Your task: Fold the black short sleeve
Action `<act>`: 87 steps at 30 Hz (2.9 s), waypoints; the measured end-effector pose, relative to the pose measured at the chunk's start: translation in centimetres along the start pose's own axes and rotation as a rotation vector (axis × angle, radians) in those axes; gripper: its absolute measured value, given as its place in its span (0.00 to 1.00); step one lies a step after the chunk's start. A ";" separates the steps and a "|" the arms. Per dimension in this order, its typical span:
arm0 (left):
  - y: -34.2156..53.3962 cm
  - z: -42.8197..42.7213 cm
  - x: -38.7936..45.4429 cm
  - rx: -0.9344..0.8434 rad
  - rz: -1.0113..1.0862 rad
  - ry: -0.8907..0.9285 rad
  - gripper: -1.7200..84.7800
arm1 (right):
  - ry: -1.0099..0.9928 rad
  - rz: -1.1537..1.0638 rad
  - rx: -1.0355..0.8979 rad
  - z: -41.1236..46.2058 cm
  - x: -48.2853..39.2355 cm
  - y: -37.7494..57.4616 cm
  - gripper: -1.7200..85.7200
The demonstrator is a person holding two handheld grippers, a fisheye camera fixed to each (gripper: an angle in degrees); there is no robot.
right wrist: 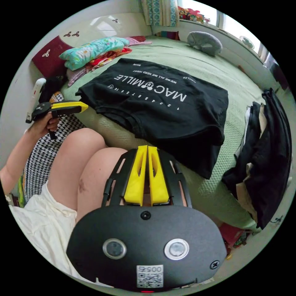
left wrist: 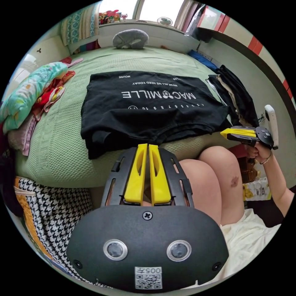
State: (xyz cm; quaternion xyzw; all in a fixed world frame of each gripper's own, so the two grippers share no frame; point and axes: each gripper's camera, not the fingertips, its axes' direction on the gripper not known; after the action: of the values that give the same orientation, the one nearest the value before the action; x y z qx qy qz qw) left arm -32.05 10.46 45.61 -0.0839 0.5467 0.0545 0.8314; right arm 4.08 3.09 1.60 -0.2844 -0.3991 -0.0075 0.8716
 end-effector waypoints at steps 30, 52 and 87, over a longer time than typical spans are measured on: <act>-3.7 5.1 1.4 0.023 -0.072 -0.047 0.03 | -0.104 0.532 0.356 -1.8 12.7 7.2 0.01; -2.2 8.4 3.8 -0.056 -0.098 -0.160 0.01 | 0.119 0.282 0.065 2.3 1.1 2.6 0.01; 7.5 -4.4 -5.0 0.123 -0.284 -0.188 0.13 | 0.326 0.213 0.011 8.9 -12.8 -4.0 0.01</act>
State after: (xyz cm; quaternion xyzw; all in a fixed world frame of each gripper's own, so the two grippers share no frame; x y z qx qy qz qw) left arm -39.37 16.98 47.86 -0.1040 0.4516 -0.0895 0.8816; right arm -11.71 1.50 -0.81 -0.3155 -0.2203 0.0410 0.9221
